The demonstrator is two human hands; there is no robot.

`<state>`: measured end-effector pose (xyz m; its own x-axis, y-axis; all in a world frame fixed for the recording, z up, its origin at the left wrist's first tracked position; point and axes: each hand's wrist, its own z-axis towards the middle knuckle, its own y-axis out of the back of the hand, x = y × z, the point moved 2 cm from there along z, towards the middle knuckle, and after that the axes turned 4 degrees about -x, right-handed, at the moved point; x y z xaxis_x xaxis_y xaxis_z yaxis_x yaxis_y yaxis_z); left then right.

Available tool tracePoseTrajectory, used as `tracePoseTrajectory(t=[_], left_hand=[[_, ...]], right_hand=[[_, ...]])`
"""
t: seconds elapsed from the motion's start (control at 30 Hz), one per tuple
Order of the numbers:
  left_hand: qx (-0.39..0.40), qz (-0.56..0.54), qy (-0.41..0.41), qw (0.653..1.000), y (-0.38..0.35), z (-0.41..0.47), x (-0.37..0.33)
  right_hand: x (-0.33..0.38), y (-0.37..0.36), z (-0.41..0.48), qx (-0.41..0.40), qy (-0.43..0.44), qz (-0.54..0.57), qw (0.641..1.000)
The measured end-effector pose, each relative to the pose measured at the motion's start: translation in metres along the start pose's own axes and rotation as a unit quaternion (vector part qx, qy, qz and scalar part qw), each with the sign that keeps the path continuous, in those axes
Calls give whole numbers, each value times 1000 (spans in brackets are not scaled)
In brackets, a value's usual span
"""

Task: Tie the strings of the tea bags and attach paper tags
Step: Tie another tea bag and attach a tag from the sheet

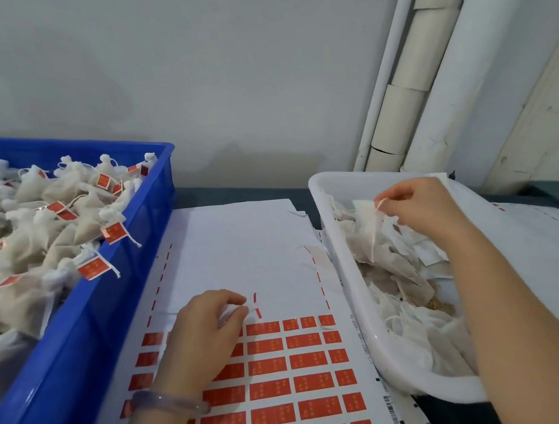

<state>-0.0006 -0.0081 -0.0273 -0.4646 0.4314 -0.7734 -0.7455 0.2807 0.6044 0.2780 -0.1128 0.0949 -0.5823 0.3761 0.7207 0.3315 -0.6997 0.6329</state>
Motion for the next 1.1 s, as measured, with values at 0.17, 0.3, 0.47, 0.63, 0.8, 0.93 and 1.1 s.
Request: tracePoseTrajectory(t=[0.17, 0.3, 0.47, 0.63, 0.8, 0.93, 1.1], left_hand=[[-32, -107, 22, 993, 3, 2, -5], [-46, -267, 31, 962, 11, 8, -9], [79, -411, 40, 907, 9, 9, -9], [51, -311, 91, 945, 7, 16, -6], [27, -162, -3, 986, 12, 5, -6], [4, -154, -32, 988, 9, 6, -5], [5, -164, -40, 986, 12, 5, -3]], right_hand=[[69, 23, -39, 70, 107, 136, 982], [106, -20, -75, 187, 132, 99, 968], [94, -109, -108, 272, 104, 62, 955], [56, -145, -114, 215, 10, 242, 946], [34, -149, -124, 151, -49, 334, 929], [30, -153, -125, 138, -73, 359, 920], [26, -150, -120, 93, -106, 388, 911]])
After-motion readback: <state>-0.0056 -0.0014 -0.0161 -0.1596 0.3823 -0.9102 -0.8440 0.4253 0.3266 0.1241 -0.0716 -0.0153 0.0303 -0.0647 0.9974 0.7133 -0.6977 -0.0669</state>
